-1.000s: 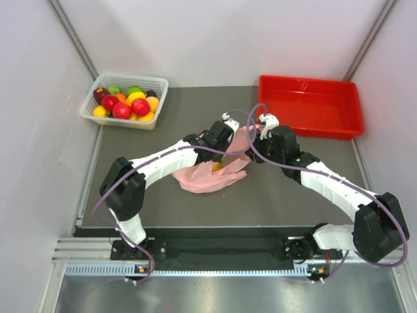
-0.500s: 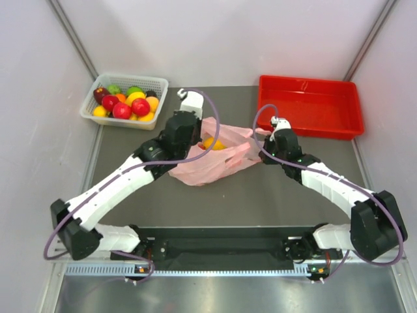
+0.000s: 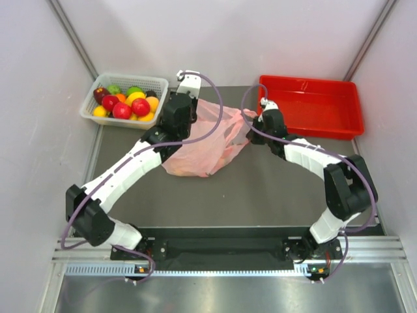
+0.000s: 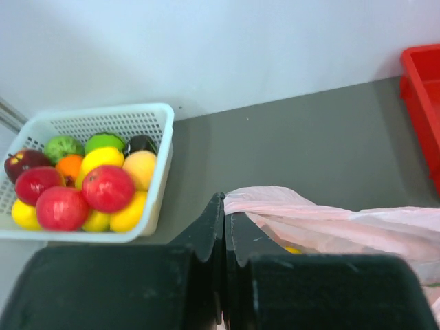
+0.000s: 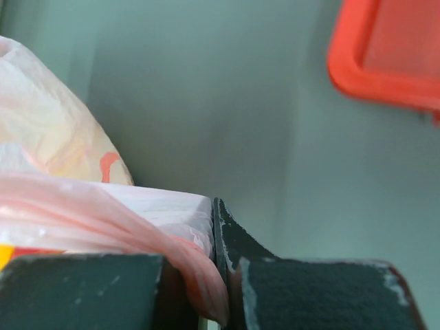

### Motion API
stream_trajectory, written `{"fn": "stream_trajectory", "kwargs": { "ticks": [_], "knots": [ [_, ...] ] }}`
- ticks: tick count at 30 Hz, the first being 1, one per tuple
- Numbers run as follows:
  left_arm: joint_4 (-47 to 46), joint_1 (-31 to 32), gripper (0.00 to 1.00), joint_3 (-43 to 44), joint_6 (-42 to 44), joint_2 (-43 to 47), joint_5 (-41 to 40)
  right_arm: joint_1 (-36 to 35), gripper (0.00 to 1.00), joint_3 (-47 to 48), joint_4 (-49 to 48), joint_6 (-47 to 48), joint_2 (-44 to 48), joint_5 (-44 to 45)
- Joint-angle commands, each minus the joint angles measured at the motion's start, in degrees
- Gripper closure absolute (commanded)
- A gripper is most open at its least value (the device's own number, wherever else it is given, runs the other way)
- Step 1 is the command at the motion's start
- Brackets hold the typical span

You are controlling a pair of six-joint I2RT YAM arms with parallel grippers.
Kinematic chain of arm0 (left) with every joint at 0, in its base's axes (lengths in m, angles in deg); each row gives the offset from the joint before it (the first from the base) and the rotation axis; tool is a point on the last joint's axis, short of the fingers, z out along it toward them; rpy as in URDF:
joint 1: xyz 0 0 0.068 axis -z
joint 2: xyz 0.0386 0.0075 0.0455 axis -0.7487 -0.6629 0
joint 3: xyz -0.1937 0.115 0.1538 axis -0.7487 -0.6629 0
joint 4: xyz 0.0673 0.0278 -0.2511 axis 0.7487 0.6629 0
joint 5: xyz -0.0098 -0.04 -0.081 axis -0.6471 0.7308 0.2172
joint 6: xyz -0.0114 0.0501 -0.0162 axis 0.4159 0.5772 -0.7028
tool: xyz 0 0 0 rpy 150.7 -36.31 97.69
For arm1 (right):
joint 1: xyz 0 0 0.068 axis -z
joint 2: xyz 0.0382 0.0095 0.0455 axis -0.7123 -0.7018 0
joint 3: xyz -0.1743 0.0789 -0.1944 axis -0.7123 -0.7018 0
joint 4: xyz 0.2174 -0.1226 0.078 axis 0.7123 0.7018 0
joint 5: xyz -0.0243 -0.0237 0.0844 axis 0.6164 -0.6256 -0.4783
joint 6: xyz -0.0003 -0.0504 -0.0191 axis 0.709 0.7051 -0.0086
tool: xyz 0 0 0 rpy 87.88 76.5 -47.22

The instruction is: Untie the knot of the plastic bag and take out the fruit

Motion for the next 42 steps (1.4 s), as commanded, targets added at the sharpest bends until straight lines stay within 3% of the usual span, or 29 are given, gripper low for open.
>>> {"fn": "stream_trajectory", "kwargs": {
  "ticks": [1,3,7,18,20,22,27,33,40,42],
  "knots": [
    [-13.9,-3.4,1.0,8.0,4.1,-1.7,0.9,1.4,1.0,3.5,-3.7,-2.2,-3.5,0.3],
    [-13.9,-5.2,1.0,10.6,3.4,-2.9,3.1,1.5,1.0,2.3,-7.2,-3.2,-3.1,-1.1],
    [-10.4,-6.1,1.0,12.5,1.6,-4.7,7.4,1.5,0.84,-1.7,-9.9,-2.5,-0.5,-3.3],
    [-10.9,-3.4,1.0,-16.0,-16.5,7.1,20.7,1.4,0.43,-8.9,-6.2,5.2,8.8,-8.6],
    [-9.3,-2.5,1.0,-17.7,-19.8,8.6,22.3,1.4,0.36,-11.2,-4.9,6.0,13.3,-9.3],
    [-8.1,-1.9,1.0,-20.2,-22.3,10.0,26.9,1.3,0.23,-13.2,-3.7,6.9,18.3,-10.3],
    [-6.9,-0.9,1.0,-21.5,-23.4,11.8,26.3,-0.7,0.0,-16.5,3.3,10.5,30.4,-13.3],
    [-4.3,-0.9,1.0,-16.5,-23.6,10.3,28.8,-6.8,0.0,-21.3,5.9,12.1,40.2,-13.0],
    [-3.4,-0.8,1.0,-15.1,-25.0,8.3,29.9,-20.0,0.0,-20.6,4.9,16.8,38.1,-7.6],
    [-3.4,-0.8,1.0,-15.1,-25.2,8.3,30.1,-22.8,0.0,-19.8,4.1,19.2,35.9,-0.3]
  ]
}}
